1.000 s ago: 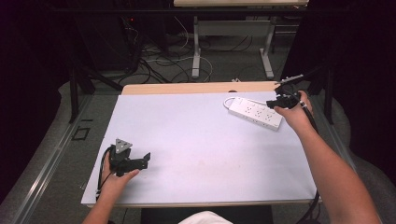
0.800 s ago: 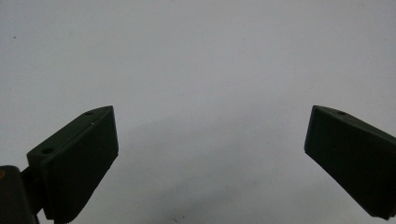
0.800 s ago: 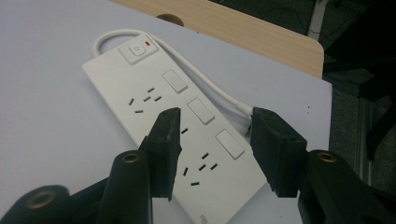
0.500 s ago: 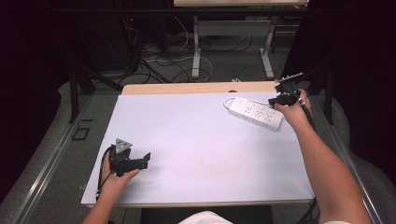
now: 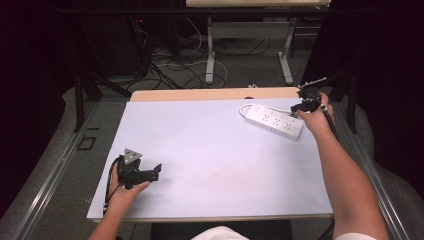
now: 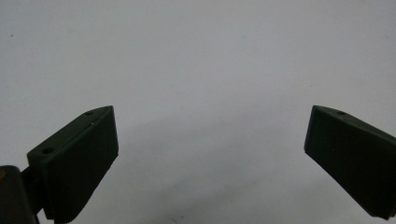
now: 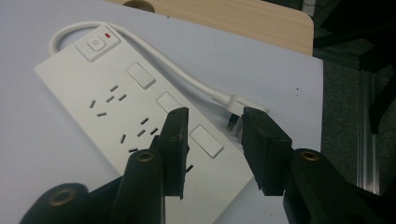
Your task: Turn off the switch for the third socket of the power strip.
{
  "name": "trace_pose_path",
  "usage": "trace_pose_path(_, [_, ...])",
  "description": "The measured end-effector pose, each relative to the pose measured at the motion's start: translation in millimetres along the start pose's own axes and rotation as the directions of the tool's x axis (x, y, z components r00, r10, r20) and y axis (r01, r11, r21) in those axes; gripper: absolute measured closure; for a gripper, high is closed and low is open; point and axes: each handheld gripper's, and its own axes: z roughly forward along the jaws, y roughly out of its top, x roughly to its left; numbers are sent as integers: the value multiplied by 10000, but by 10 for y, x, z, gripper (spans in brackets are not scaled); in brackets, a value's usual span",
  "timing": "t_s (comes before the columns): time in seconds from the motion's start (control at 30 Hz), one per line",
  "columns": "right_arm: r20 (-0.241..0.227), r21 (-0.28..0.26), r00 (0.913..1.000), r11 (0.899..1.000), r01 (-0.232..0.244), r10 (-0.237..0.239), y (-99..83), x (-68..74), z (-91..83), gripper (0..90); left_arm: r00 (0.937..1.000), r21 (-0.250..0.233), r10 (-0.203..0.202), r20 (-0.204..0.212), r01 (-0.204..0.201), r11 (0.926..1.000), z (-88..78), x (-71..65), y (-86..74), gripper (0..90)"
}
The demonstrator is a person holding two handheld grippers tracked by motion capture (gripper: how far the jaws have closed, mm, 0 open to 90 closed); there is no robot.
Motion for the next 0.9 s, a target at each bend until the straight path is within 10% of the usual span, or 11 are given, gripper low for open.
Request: trace_pose_path(0.9, [175, 967, 9995, 9949, -291, 276, -30, -15, 263, 794, 10000, 95, 73, 31, -73, 9999, 19, -1, -5, 29])
